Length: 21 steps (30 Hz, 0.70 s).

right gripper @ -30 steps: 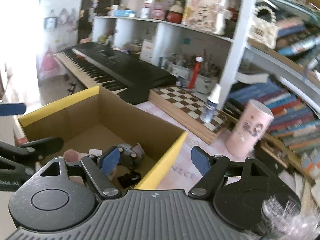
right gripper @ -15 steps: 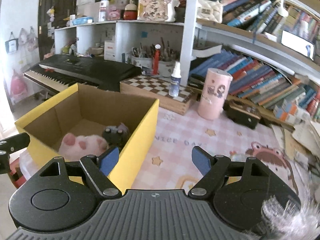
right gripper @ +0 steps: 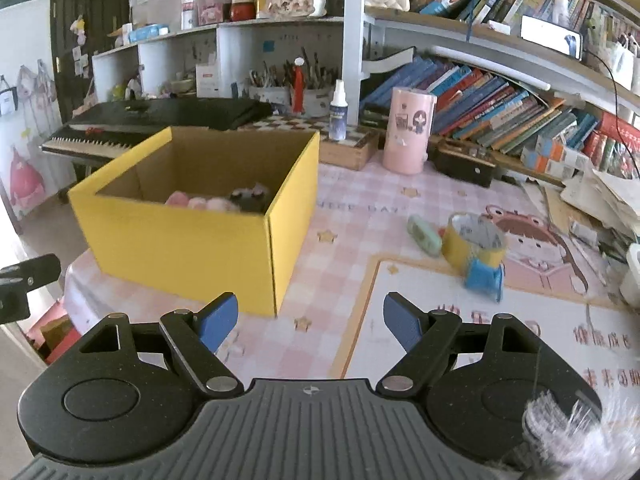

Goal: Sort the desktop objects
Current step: 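Lift both open tools out of the box and back over the table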

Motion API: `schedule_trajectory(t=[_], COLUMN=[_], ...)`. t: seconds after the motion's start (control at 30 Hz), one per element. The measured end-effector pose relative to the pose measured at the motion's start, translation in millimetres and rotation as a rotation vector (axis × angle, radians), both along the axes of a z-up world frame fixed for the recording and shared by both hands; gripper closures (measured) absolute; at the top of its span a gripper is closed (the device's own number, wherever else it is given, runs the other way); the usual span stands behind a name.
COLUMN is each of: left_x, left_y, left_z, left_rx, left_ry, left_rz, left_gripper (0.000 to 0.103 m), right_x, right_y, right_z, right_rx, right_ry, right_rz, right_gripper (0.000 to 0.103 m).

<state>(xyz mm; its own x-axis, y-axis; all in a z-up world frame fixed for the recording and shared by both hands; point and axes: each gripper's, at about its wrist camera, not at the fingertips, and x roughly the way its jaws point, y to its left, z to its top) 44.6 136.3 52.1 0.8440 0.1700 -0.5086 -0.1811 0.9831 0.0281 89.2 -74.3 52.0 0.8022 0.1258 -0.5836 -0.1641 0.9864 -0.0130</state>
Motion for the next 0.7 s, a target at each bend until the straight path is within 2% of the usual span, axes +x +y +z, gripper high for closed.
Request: schedule_trajectory(t=[0.43, 0.7], left_x=[-36.6, -51.5], left_y=[3.4, -0.2], left_z=[-12.5, -17.7], left_rx=[0.005, 0.035], left_ry=[0.027, 0.047], left_rz=[0.039, 0.01], left_gripper=[0.003, 0.003], right_x=[-50.4, -70.5], right_y=[11.5, 25.3], right_z=[-17.0, -21.8], right_rx=[-0.002, -0.022], right_ry=[0.003, 0.007], right_rz=[-0.054, -0.02], right_gripper=[0.024, 0.021])
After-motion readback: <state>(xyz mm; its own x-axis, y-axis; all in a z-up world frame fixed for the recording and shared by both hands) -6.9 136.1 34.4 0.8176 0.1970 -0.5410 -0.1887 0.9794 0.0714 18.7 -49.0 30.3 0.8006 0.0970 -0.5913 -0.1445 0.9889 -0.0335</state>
